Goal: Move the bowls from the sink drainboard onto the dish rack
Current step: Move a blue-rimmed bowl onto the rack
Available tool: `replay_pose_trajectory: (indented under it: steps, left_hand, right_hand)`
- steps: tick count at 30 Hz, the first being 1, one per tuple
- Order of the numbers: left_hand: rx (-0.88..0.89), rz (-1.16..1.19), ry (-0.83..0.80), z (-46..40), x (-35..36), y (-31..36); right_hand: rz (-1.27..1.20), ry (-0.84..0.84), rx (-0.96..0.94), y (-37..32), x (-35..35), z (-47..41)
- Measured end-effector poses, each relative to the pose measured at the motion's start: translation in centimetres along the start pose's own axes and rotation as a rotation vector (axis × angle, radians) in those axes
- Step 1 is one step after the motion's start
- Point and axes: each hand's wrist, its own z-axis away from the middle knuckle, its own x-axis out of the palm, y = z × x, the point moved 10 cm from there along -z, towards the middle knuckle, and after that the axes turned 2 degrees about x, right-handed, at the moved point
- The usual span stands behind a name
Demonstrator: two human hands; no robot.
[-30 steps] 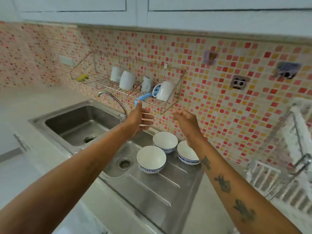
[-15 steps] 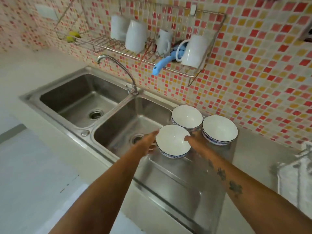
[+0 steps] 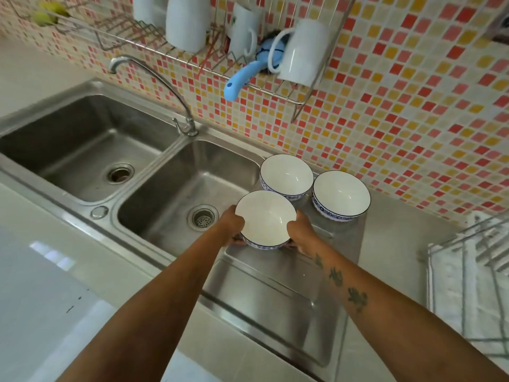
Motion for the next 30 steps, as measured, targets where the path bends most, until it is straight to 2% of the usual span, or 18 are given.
replay_pose_trajectory:
  steps: [5, 9, 15, 20, 25, 30]
  left_hand:
    - [0.032, -0.001, 0.010, 1.3, 0.3, 0.1]
    - [0.104, -0.037, 0.008, 4.0, 1.4, 1.6]
    - [0.200, 0.132, -0.113, 10.0, 4.8, 7.4]
    - [0.307, 0.330, -0.332, 18.2, 9.6, 15.0]
    - [0.470, 0.347, -0.539, 28.1, 16.8, 20.6]
    - [0.403, 0.312, -0.803, 33.8, 24.4, 22.2]
  right_hand:
    - [-0.022, 0.012, 0.005, 0.0, -0.5, 1.0]
    - [-0.163, 0.050, 0.038, -0.3, -2.1, 3.0]
    - [-0.199, 0.161, -0.160, -7.4, -9.4, 8.9]
    - [-0.278, 0.252, -0.402, -14.1, -18.8, 16.8]
    - [-0.347, 0.364, -0.642, -16.8, -28.9, 27.6]
    - [-0.364, 0.479, -0.804, -15.5, -37.0, 35.4]
